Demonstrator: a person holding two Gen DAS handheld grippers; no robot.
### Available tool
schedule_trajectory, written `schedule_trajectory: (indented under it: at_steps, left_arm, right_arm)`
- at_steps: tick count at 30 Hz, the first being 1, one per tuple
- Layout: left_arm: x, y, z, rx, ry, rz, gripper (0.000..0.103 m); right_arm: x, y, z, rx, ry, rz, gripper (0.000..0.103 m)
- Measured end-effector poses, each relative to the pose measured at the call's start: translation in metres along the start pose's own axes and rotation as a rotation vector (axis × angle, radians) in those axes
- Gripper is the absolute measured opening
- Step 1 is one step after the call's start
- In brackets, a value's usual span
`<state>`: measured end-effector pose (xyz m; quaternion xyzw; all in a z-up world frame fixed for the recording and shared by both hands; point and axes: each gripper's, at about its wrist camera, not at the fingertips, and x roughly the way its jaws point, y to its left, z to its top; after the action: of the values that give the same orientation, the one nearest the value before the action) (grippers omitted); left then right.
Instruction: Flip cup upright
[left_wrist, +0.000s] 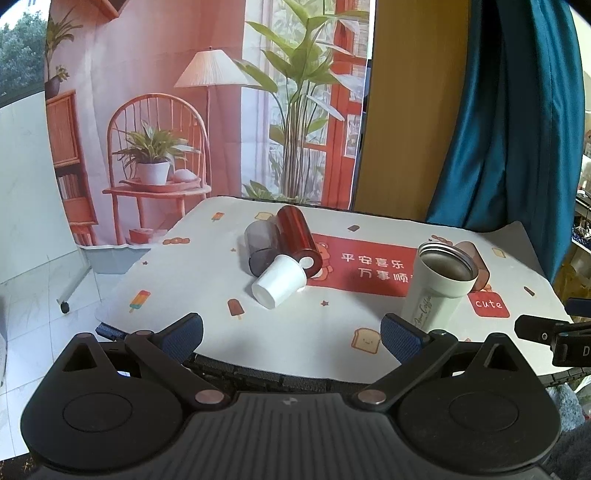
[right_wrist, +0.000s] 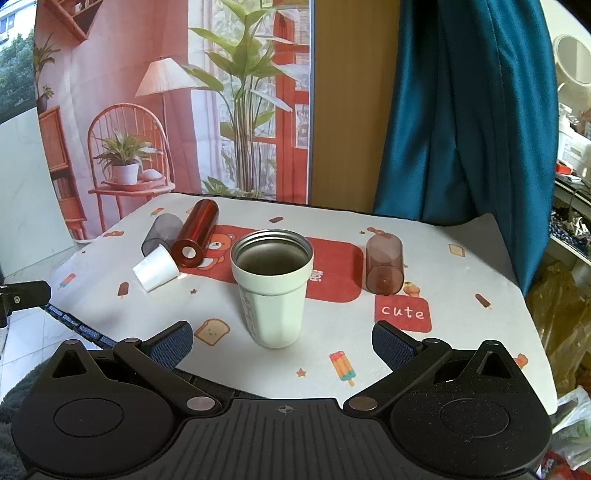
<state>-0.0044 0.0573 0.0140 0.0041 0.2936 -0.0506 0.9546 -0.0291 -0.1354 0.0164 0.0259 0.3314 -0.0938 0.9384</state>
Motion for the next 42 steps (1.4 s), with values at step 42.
schedule_trajectory:
  at_steps: [42]
  left_arm:
    - [0.0021, -0.0011, -0.0019, 0.003, 0.016, 0.003, 0.103]
  right_arm:
    - [0.0004, -0.0012, -0.0036, 0.018, 0.002, 0.008, 0.103]
